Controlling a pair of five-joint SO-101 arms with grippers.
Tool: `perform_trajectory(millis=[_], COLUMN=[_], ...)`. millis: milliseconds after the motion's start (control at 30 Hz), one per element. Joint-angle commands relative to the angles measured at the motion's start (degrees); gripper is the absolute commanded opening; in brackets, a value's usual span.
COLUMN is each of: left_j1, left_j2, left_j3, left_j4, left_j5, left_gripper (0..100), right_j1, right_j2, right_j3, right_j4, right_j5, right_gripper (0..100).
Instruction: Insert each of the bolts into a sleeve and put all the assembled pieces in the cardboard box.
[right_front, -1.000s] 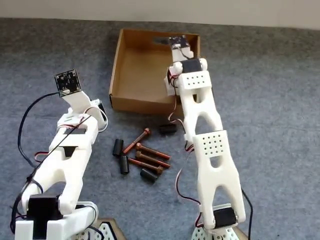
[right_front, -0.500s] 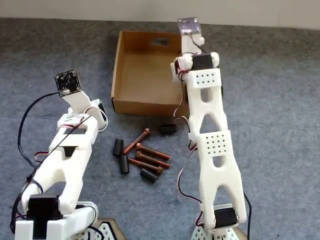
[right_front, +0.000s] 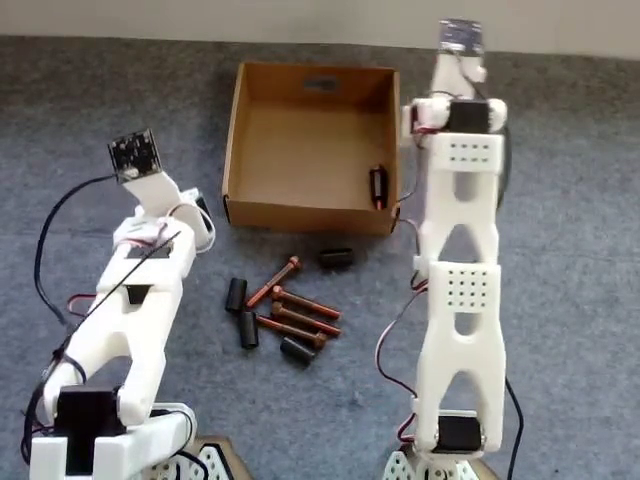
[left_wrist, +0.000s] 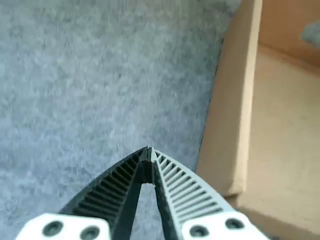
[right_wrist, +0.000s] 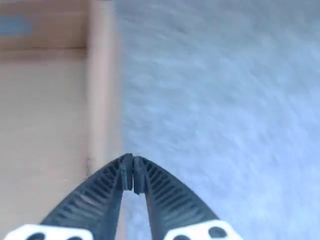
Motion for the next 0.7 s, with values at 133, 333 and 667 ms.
perform_trajectory(millis=[133,333,667], left_j1=[0.40,1.19,3.74], left_j2=[11.47,28.18,38.37], left_j3=[-23.60,-36.70,-46.64], left_j4=[18.46,18.55,18.46], left_j5=[-6.07,-6.07,-5.80], left_gripper=[1,1,1], right_j1=[2.42,2.68,-0.22], right_j2=[-0.57,10.95,16.13], right_j3=[-6.55,-6.64,-6.55], right_j4=[3.65,0.57,-2.68], right_j5=[-0.53,-0.53,-0.18], right_gripper=[0.6,0.6,0.6])
